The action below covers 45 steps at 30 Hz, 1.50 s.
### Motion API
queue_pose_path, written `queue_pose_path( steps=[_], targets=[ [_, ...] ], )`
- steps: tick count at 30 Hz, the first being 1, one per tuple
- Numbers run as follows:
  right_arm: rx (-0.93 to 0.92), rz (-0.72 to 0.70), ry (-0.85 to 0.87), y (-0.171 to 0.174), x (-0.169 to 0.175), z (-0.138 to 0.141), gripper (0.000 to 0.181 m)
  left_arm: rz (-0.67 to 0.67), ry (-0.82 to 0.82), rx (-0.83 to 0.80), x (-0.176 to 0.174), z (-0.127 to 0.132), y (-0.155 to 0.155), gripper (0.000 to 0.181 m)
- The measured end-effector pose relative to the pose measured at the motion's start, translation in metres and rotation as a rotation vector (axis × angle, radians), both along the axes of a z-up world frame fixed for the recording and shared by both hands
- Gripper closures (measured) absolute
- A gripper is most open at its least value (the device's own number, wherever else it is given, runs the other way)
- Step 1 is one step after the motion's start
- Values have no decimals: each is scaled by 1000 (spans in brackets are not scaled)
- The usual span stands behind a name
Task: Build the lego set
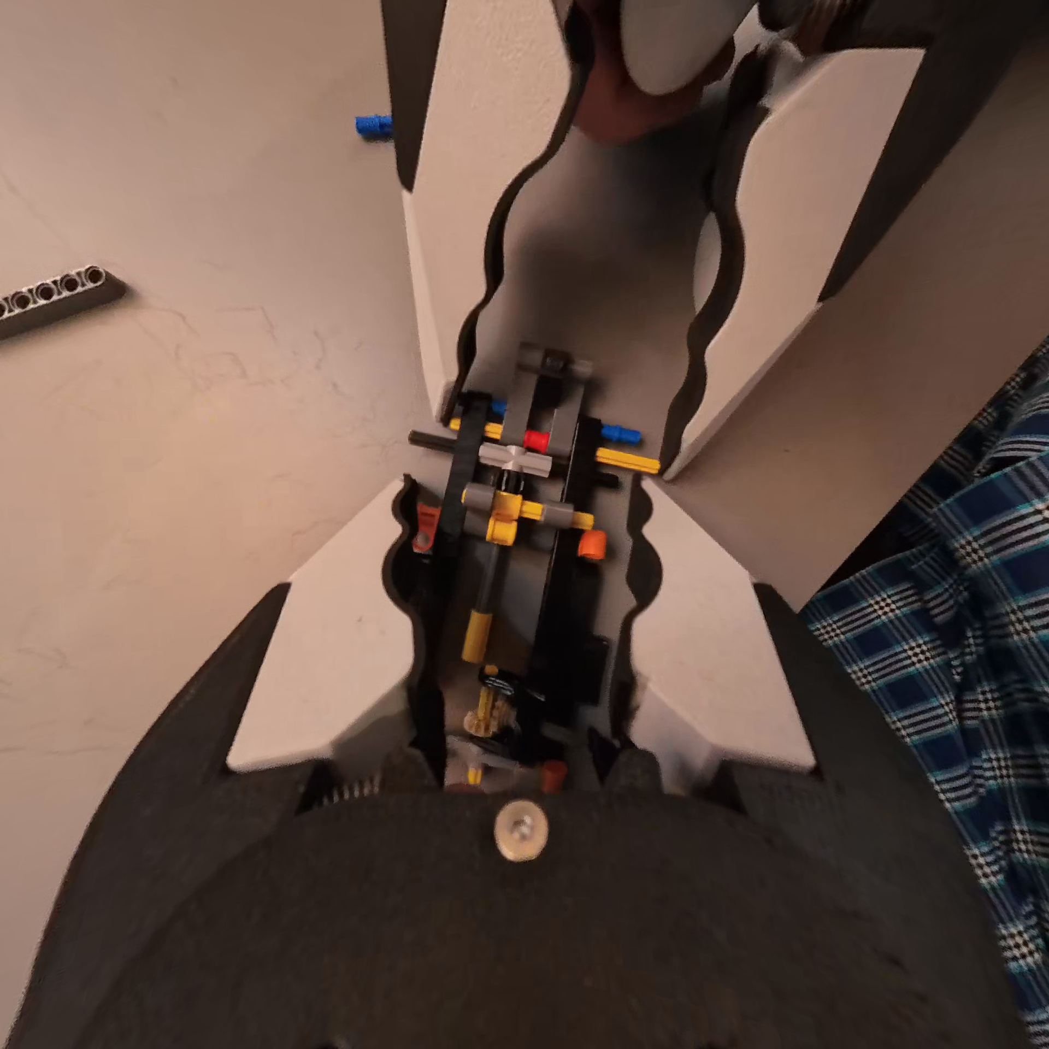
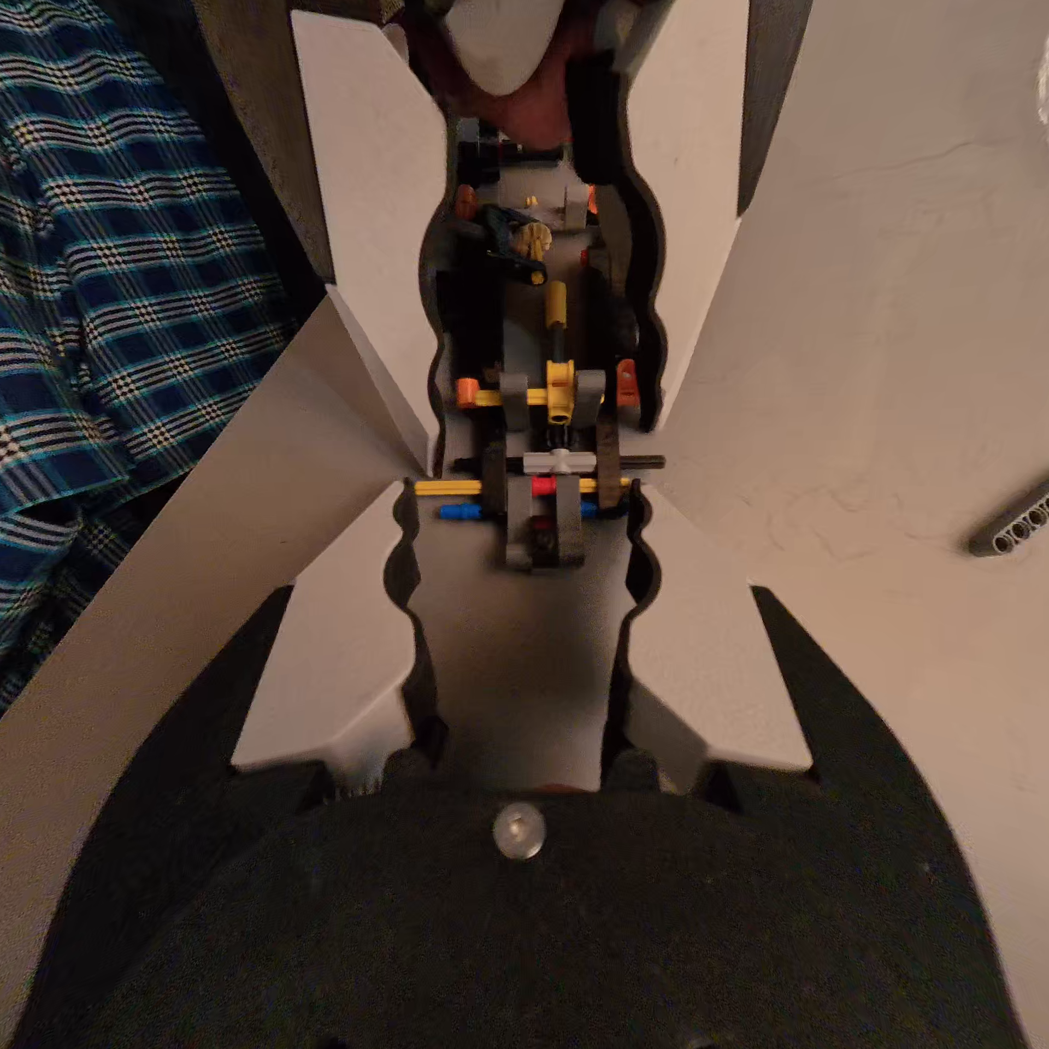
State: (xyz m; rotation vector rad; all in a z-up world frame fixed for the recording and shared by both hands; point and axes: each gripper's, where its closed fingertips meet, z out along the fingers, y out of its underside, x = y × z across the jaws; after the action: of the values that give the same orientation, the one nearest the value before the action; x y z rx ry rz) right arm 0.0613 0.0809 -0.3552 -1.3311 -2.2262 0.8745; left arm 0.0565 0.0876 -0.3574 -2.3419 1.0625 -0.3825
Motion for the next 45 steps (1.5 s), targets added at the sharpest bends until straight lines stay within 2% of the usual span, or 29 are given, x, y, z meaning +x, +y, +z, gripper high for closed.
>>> queue_pose_path(
  steps=[4,8,17,19,41,43,45],
  targets=[
    [-1,-7,3,0,-1,0,109,-13,-2,-8,0,0,-3,103],
    [-16,-28,6,1,1,0,109,-2,18,13,-4,0,-1,115],
    [-28,-38,24,3,2,0,110,3,10,24,-2,0,-1,116],
    [-32,-42,24,3,2,0,111,-9,5,38,2,0,-2,124],
    [-61,-61,3,6,4,0,110,18,-18,32,3,2,1,123],
    [-53,-75,-3,5,6,1,102,22,-19,30,3,2,1,123],
    [-25,-101,2,8,7,-1,109,34,-35,19,4,3,1,124]
  ],
)
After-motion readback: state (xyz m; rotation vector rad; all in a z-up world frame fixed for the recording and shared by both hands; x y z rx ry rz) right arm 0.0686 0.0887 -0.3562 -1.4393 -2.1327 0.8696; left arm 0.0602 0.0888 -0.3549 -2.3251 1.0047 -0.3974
